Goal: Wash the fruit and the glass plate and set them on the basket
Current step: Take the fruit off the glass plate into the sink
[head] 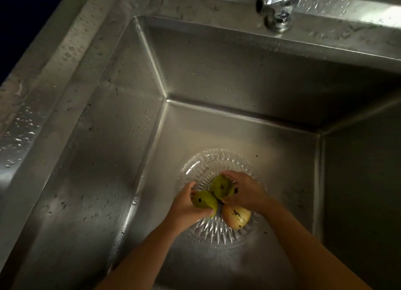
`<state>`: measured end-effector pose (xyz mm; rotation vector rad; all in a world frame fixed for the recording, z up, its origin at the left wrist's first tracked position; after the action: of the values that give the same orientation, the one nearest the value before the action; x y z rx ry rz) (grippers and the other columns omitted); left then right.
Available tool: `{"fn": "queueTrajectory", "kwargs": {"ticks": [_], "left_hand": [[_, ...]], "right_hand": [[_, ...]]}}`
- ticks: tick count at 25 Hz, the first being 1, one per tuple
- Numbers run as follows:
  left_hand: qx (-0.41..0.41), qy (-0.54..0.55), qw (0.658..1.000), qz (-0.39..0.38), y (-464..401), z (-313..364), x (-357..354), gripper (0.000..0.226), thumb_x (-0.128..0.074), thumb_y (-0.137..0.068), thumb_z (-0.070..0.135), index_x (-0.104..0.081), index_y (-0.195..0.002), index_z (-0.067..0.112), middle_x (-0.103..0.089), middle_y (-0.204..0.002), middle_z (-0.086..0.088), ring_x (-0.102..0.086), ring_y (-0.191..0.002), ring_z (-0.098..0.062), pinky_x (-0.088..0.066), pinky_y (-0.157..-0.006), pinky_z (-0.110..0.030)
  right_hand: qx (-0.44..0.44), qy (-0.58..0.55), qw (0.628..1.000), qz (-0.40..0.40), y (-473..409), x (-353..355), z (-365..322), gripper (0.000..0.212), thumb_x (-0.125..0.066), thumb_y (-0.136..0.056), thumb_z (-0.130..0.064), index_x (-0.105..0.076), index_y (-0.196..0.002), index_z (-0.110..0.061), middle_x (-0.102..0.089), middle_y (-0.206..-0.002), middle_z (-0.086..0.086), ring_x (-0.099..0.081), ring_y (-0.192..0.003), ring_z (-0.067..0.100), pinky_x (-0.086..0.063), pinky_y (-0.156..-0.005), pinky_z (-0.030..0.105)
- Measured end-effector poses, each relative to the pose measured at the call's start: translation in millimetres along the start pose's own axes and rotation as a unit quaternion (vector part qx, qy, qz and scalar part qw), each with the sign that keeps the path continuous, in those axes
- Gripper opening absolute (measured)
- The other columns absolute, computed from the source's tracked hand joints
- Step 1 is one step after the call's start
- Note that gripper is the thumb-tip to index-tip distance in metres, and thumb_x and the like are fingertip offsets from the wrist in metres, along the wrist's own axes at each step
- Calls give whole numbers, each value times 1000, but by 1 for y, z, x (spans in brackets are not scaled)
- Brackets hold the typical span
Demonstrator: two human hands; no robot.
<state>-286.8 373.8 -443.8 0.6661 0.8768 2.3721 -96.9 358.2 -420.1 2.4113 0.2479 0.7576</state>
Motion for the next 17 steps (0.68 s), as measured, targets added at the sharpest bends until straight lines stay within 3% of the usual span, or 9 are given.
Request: {"fn": "queueTrajectory", "kwargs": {"ticks": [4, 6, 8, 10, 12, 17], "left_hand": [[12, 80, 996, 45, 4, 3, 3, 93, -77, -37, 34, -46, -125, 22, -64, -109, 2, -64, -95, -12, -56, -82, -30], [-4, 145, 984, 99, -3, 14, 17, 73, -81, -44, 19, -54, -112, 21, -67, -97, 0, -66, -80, -5, -55, -70, -19], [-20, 183, 972, 148, -24, 34, 43, 67, -80, -55, -1, -52, -114, 13, -66, -92, 0, -65, -75, -6, -54, -65, -15], [-27, 170, 967, 185, -53, 57, 70, 76, -81, -50, 8, -51, -119, 5, -67, -101, -11, -66, -89, -23, -56, -83, -32], [-29, 111, 971, 211, -82, 79, 91, 74, -79, -45, 19, -57, -114, 3, -67, -106, -19, -65, -98, -32, -52, -91, -46], [-49, 37, 963, 264, -133, 102, 112, 53, -84, -54, 18, -64, -101, 5, -68, -99, -16, -64, -87, -26, -54, -84, -40]], "right_hand": [[-9, 1, 1000, 24, -8, 1, -5, 62, -79, -62, -21, -55, -118, -29, -58, -110, -3, -56, -95, 12, -44, -76, 20], [-6, -72, 996, 48, -14, 11, -14, 57, -81, -60, -15, -57, -110, -30, -61, -102, -4, -59, -86, 9, -46, -72, 16], [6, -146, 985, 87, -32, 26, -27, 55, -83, -59, -9, -58, -104, -28, -63, -97, 0, -61, -83, 14, -49, -74, 22], [6, -187, 975, 118, -62, 40, -44, 55, -83, -59, -7, -59, -105, -25, -63, -97, 3, -61, -84, 17, -50, -72, 25], [7, -223, 966, 129, -95, 50, -61, 56, -81, -61, -6, -59, -111, -21, -62, -100, 6, -60, -86, 17, -51, -68, 23], [-14, -225, 958, 178, -159, 48, -77, 62, -79, -63, -8, -56, -120, -16, -62, -111, 11, -61, -104, 28, -50, -94, 45]]}}
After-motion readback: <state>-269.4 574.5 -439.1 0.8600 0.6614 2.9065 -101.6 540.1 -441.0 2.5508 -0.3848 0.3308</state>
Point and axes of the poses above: each hand's wrist, its own y-axis away from the middle knuckle, its own x-axis out of the back of the hand, z = x × y, the point moved 2 cm from there along -y, towards the middle knuckle
